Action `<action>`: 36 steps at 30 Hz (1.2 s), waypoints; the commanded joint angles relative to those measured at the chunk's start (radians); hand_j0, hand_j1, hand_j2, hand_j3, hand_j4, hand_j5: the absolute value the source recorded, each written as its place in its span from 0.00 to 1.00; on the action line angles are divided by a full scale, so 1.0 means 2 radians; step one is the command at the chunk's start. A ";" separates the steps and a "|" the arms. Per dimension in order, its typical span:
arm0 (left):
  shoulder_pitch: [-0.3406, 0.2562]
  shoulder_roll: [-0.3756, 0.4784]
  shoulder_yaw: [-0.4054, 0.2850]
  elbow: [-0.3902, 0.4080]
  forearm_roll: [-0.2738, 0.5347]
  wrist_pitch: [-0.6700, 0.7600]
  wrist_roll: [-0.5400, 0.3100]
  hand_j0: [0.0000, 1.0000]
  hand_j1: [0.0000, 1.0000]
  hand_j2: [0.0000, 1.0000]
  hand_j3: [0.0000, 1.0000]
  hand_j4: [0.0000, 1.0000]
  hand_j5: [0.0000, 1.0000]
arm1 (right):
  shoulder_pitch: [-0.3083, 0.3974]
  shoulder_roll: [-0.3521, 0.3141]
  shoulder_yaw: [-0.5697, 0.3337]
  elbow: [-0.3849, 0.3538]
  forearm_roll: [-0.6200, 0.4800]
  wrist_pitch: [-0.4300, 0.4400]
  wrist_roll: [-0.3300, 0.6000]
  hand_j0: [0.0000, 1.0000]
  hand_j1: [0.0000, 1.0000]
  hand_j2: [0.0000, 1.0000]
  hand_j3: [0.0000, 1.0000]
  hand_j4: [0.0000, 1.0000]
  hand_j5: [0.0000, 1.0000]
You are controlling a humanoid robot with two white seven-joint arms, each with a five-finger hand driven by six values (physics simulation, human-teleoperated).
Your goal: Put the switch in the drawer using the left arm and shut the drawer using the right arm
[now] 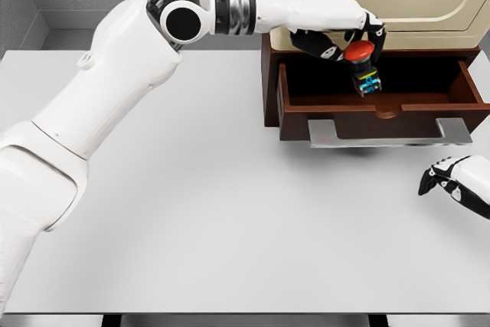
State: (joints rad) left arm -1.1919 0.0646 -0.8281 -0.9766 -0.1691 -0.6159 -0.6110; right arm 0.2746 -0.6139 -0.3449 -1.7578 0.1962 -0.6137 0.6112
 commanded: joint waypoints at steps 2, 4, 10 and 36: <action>0.000 -0.001 0.001 0.005 -0.002 0.003 0.000 0.35 0.35 0.35 0.35 0.35 0.35 | 0.000 0.000 0.001 0.000 -0.004 0.001 0.000 0.30 0.30 0.30 0.30 0.30 0.30; 0.000 -0.001 0.001 0.005 -0.001 0.003 0.000 0.36 0.36 0.36 0.36 0.36 0.36 | 0.000 0.000 0.001 0.000 -0.004 0.001 0.000 0.30 0.30 0.30 0.30 0.30 0.30; 0.000 0.000 0.001 0.011 0.002 0.003 0.000 0.48 0.48 0.48 0.48 0.48 0.48 | -0.005 0.000 0.001 -0.001 -0.004 0.001 0.000 0.29 0.29 0.29 0.29 0.29 0.29; -0.002 0.032 0.019 -0.281 0.083 0.003 0.000 0.98 0.98 0.98 0.98 0.98 0.98 | -0.016 0.007 -0.004 -0.001 -0.005 0.001 0.000 0.23 0.23 0.23 0.23 0.23 0.23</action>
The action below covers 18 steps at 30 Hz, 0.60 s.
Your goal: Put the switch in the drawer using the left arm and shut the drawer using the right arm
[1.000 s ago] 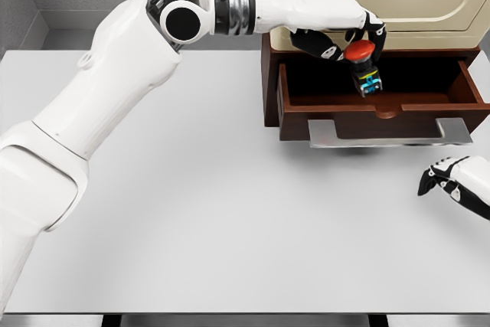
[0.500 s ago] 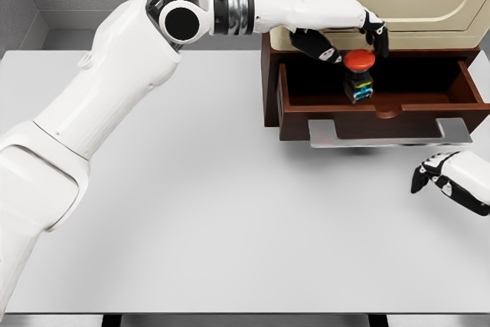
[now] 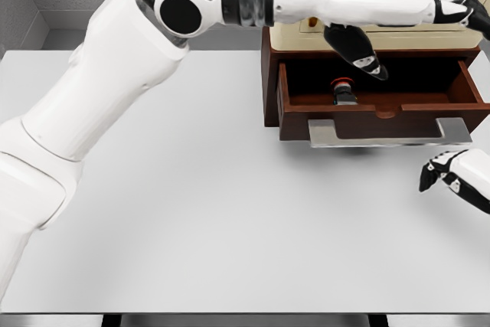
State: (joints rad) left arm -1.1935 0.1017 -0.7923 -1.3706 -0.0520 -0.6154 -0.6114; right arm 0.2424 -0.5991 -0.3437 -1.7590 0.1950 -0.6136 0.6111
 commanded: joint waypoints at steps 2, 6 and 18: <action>0.008 0.044 0.001 -0.144 0.025 0.002 0.000 0.99 0.99 0.99 0.99 0.99 0.99 | 0.000 0.000 -0.005 0.000 -0.004 0.001 0.000 0.23 0.23 0.23 0.23 0.23 0.23; 0.032 0.178 0.019 -0.179 0.075 0.002 0.000 1.00 1.00 1.00 1.00 1.00 1.00 | -0.002 0.000 -0.005 0.000 -0.005 0.001 0.000 0.23 0.23 0.23 0.23 0.23 0.23; 0.217 0.389 0.088 0.000 0.092 0.002 0.062 1.00 1.00 1.00 1.00 1.00 1.00 | -0.021 -0.003 -0.001 0.001 -0.005 0.001 0.000 0.23 0.23 0.23 0.23 0.23 0.23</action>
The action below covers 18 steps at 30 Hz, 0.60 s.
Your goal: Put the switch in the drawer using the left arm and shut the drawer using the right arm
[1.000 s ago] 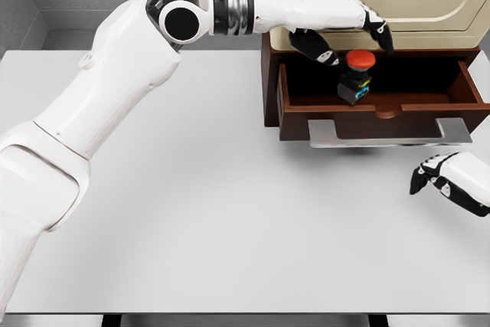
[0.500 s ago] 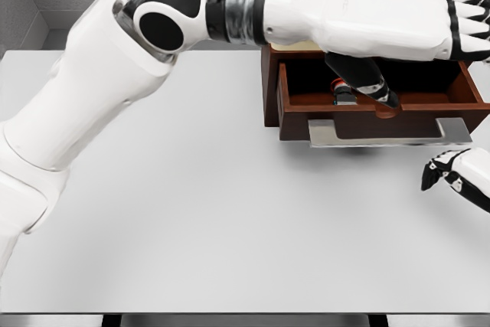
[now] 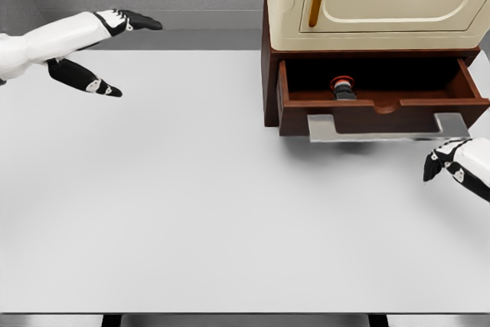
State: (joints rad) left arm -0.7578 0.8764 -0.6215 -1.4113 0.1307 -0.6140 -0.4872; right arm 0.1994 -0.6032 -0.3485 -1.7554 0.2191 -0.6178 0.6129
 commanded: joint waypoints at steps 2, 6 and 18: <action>0.001 0.001 0.002 0.019 -0.019 0.002 -0.003 1.00 1.00 1.00 1.00 1.00 1.00 | -0.003 -0.003 0.002 -0.001 -0.017 0.003 -0.001 0.23 0.23 0.23 0.23 0.23 0.23; -0.002 0.002 0.002 0.023 -0.040 0.002 -0.004 1.00 1.00 1.00 1.00 1.00 1.00 | -0.011 -0.003 0.005 -0.001 -0.017 0.003 -0.001 0.23 0.23 0.23 0.23 0.23 0.23; -0.005 0.004 0.001 0.019 -0.048 0.002 -0.005 1.00 1.00 1.00 1.00 1.00 1.00 | -0.043 -0.008 0.014 0.001 -0.018 0.003 -0.001 0.24 0.24 0.24 0.24 0.24 0.24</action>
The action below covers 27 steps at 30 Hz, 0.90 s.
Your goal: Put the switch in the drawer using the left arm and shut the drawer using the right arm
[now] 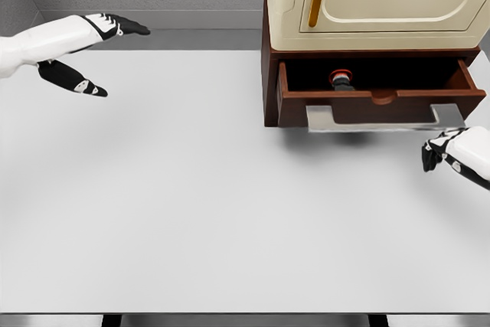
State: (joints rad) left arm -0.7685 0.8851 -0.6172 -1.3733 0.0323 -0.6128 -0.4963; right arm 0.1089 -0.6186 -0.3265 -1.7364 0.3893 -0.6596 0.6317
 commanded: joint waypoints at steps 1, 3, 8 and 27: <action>0.000 0.000 -0.001 0.000 0.001 0.001 0.000 1.00 1.00 1.00 1.00 1.00 1.00 | -0.002 -0.004 0.011 -0.008 -0.103 0.024 -0.010 0.24 0.24 0.24 0.24 0.24 0.24; 0.000 0.001 -0.001 -0.001 0.001 0.001 0.000 1.00 1.00 1.00 1.00 1.00 1.00 | -0.005 -0.004 0.012 -0.008 -0.103 0.028 -0.010 0.24 0.24 0.24 0.24 0.24 0.24; 0.000 0.001 -0.001 -0.001 0.001 0.001 0.000 1.00 1.00 1.00 1.00 1.00 1.00 | -0.012 -0.015 0.013 -0.007 -0.103 0.036 -0.010 0.24 0.24 0.24 0.24 0.24 0.24; 0.000 0.001 -0.002 -0.001 -0.001 0.001 0.000 1.00 1.00 1.00 1.00 1.00 1.00 | -0.067 -0.027 0.067 0.013 -0.100 0.081 -0.010 0.25 0.25 0.25 0.25 0.25 0.25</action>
State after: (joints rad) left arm -0.7685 0.8875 -0.6182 -1.3759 0.0248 -0.6124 -0.4962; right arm -0.0276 -0.6738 -0.2079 -1.6897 0.4642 -0.5765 0.6479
